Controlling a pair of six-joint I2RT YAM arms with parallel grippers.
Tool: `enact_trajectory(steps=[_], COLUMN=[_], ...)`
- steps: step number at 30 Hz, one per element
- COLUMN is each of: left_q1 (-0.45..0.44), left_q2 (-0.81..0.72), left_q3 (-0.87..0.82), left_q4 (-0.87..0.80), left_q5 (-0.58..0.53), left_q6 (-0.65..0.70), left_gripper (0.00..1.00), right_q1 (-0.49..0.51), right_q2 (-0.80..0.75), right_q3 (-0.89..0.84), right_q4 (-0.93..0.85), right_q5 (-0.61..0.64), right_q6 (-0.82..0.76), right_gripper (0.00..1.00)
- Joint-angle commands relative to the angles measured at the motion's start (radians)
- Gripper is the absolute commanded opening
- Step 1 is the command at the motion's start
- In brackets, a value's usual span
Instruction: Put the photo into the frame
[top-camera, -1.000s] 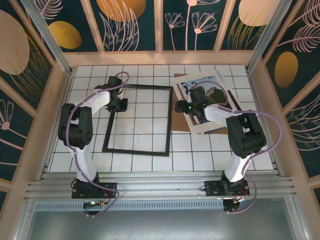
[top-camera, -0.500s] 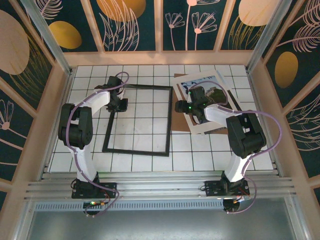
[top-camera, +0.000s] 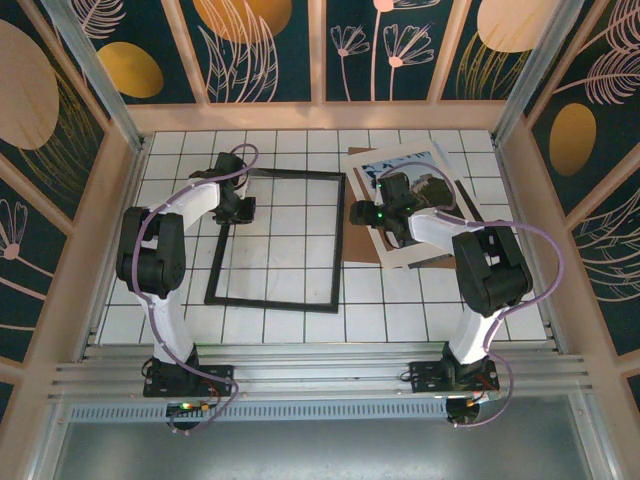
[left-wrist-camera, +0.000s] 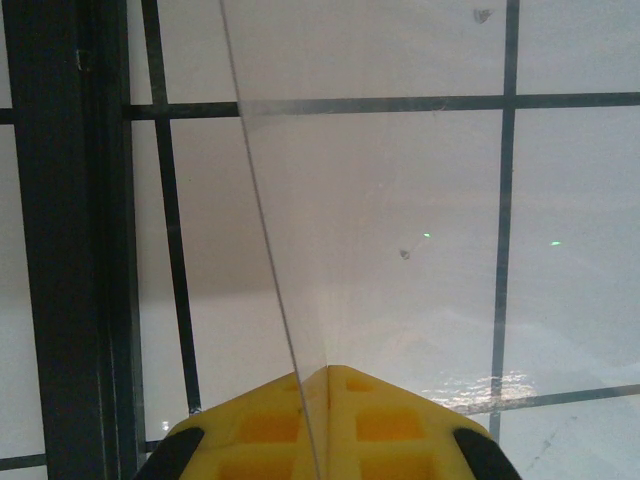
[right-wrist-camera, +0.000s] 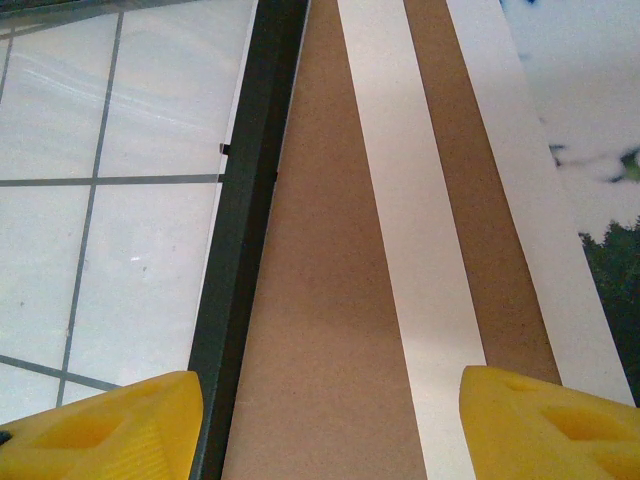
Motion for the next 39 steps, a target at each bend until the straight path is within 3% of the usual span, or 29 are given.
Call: enact_trajectory(steps=[1, 39], left_q1=[0.002, 0.002], left_q2=[-0.031, -0.035], left_q3=[-0.016, -0.022], left_q4=[-0.032, -0.037], left_q5=[-0.028, -0.017], left_q6=[-0.01, -0.018], left_gripper=[0.0, 0.0], right_q1=[-0.006, -0.005], right_q2=[-0.018, -0.005], right_q3=[0.011, 0.007], right_q4=[-0.001, 0.004], right_q5=[0.022, 0.019], right_q6=[-0.017, -0.012], right_gripper=[0.69, 0.69])
